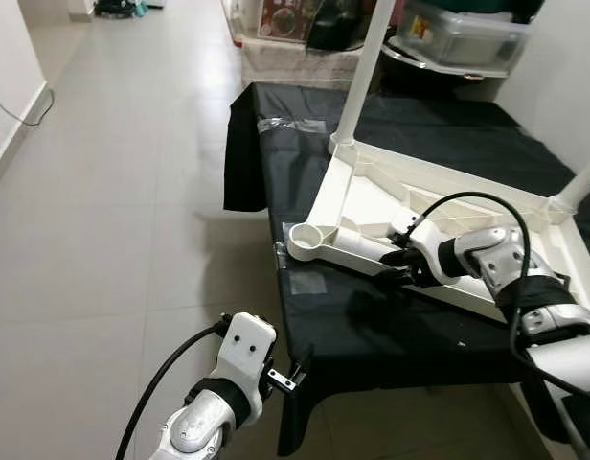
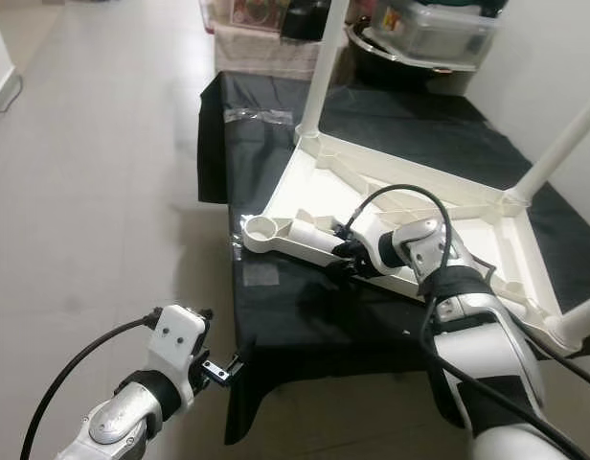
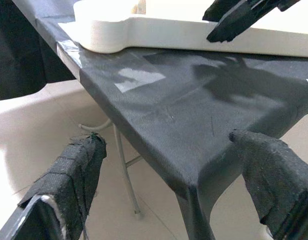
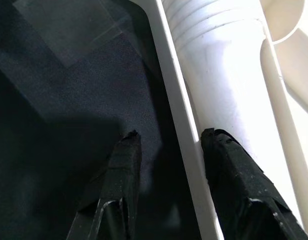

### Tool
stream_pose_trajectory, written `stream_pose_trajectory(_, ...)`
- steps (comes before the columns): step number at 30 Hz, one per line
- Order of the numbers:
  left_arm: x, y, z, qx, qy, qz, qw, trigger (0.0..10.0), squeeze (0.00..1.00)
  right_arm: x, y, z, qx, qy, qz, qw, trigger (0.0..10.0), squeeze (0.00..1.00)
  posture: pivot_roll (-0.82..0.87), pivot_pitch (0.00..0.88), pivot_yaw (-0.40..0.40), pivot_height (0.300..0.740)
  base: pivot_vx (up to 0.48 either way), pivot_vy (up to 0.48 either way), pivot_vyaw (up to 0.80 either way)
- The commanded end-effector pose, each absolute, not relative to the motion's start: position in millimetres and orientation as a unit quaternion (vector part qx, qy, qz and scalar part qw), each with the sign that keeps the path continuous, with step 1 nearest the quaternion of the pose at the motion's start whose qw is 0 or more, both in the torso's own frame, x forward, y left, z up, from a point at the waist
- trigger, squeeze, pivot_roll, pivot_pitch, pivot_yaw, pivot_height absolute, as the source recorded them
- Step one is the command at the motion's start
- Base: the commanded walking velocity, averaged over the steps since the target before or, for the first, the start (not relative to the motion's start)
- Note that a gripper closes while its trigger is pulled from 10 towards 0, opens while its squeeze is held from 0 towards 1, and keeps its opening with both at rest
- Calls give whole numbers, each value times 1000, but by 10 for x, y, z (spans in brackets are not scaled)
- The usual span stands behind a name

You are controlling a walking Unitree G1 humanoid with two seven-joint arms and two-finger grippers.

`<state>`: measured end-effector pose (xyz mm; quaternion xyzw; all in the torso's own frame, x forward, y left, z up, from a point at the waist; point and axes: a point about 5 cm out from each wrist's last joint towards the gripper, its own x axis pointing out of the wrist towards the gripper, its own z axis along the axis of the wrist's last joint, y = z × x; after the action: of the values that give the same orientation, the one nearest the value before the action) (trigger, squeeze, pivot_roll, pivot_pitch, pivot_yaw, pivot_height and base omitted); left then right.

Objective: Building children table

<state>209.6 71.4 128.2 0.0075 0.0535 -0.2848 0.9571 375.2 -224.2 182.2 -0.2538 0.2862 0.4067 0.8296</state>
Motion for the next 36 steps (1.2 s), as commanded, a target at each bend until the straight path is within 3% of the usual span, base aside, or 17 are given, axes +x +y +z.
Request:
stream_pose_trajectory(1,2067,705,1257,4,66,-290,955,10000,0,3707,-2263,1741,-256,302,414,820,10000,0,48,164,-166,740,0,0,0)
stream_pose_trajectory(6,2064,706,1259,4,67,-290,955,10000,0,3695,-2268,1693,-275,312,410,812,10000,0,48,164,-166,740,0,0,0)
stream_pose_trajectory(7,2059,703,1258,3,68,-291,954,10000,0,3676,-2274,1629,-301,333,408,795,8784,0,45,162,-165,740,0,0,0)
stream_pose_trajectory(9,2056,702,1258,3,69,-291,954,10000,0,3668,-2276,1608,-311,339,408,788,8784,0,45,162,-165,740,0,0,0)
stream_pose_trajectory(10,2053,702,1258,3,69,-291,954,10000,0,3663,-2277,1597,-316,342,409,785,0,0,45,162,-165,740,0,0,0)
stream_pose_trajectory(21,2021,686,1276,-1,70,-290,955,10000,0,3625,-2243,1585,-361,364,447,733,0,0,45,159,-184,740,0,0,0)
stream_pose_trajectory(24,2013,683,1279,-3,71,-289,955,10000,0,3535,-2294,1588,-377,381,492,687,0,0,43,157,-186,740,0,0,0)
stream_pose_trajectory(25,2013,682,1280,-4,71,-289,955,10000,0,3483,-2364,1580,-395,395,504,659,0,0,43,157,-187,740,0,0,0)
stream_pose_trajectory(26,2013,682,1280,-4,71,-289,955,10000,0,3483,-2364,1580,-395,395,504,659,0,0,43,157,-187,740,0,0,0)
stream_pose_trajectory(27,2013,681,1280,-5,72,-288,955,10000,0,3447,-2414,1575,-407,406,511,639,0,0,43,157,-187,740,0,0,0)
stream_pose_trajectory(29,2013,681,1280,-5,72,-288,955,10000,0,3447,-2414,1575,-407,406,511,639,0,0,43,157,-187,740,0,0,0)
stream_pose_trajectory(31,2020,679,1280,-5,72,-287,955,10000,0,3362,-2639,1625,-449,434,512,589,0,0,39,154,-187,740,0,0,0)
stream_pose_trajectory(35,2027,678,1279,-6,72,-287,955,10000,0,3327,-2754,1675,-464,445,509,573,0,0,38,155,-187,740,0,0,0)
stream_pose_trajectory(36,2032,676,1279,-6,72,-287,955,10000,0,3298,-2826,1687,-479,454,504,557,0,0,37,154,-186,740,0,0,0)
